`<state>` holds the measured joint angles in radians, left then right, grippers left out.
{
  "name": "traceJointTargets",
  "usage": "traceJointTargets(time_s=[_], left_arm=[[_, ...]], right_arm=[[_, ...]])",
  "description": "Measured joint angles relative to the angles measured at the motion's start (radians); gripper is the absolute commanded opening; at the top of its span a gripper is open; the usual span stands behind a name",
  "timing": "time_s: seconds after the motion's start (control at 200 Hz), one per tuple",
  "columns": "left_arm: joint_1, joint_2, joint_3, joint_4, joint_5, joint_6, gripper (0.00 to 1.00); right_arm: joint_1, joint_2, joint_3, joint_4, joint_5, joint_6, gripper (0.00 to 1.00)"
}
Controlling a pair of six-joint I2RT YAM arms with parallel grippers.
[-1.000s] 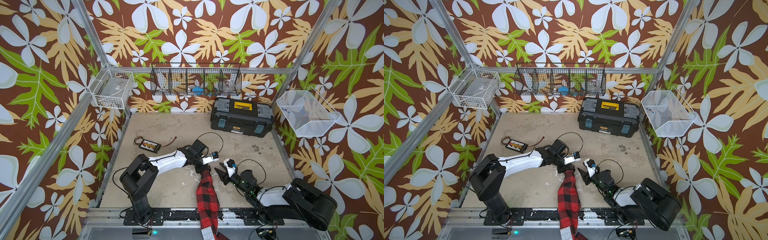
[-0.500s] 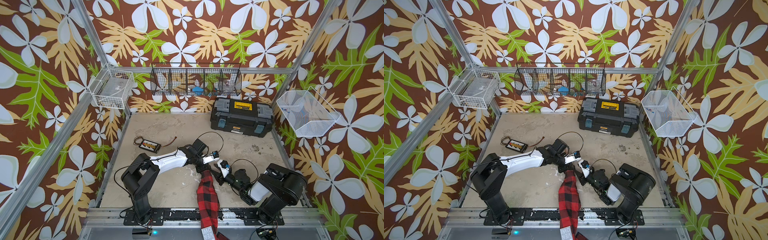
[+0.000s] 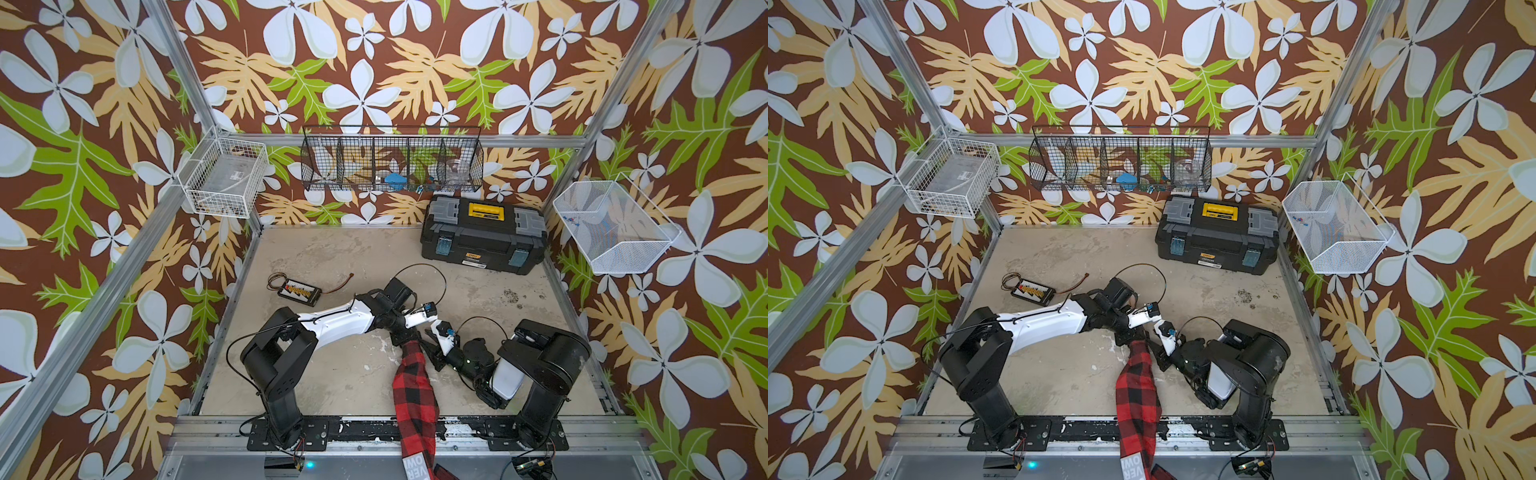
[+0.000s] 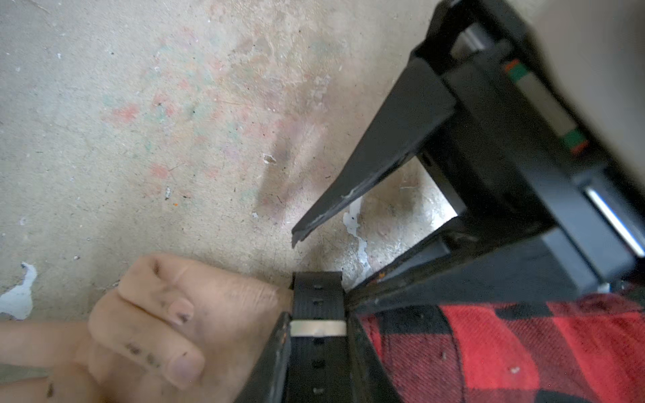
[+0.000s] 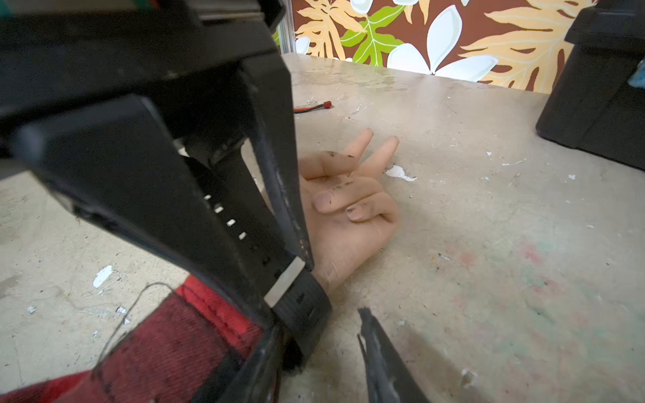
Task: Take off the watch
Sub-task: Untie the watch from the hand.
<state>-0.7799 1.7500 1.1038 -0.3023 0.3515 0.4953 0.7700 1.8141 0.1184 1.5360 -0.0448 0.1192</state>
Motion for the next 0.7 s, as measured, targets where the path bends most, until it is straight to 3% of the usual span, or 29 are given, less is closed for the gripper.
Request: traceJointTargets(time_s=[0.54, 0.701], left_arm=[[0.006, 0.003, 0.002, 0.004, -0.013, -0.014, 0.20], [0.006, 0.005, 0.002, 0.016, -0.013, -0.015, 0.20]], right_arm=[[0.023, 0.059, 0.056, 0.012, 0.066, -0.019, 0.19], [0.023, 0.062, 0.061, 0.013, 0.075, -0.019, 0.07]])
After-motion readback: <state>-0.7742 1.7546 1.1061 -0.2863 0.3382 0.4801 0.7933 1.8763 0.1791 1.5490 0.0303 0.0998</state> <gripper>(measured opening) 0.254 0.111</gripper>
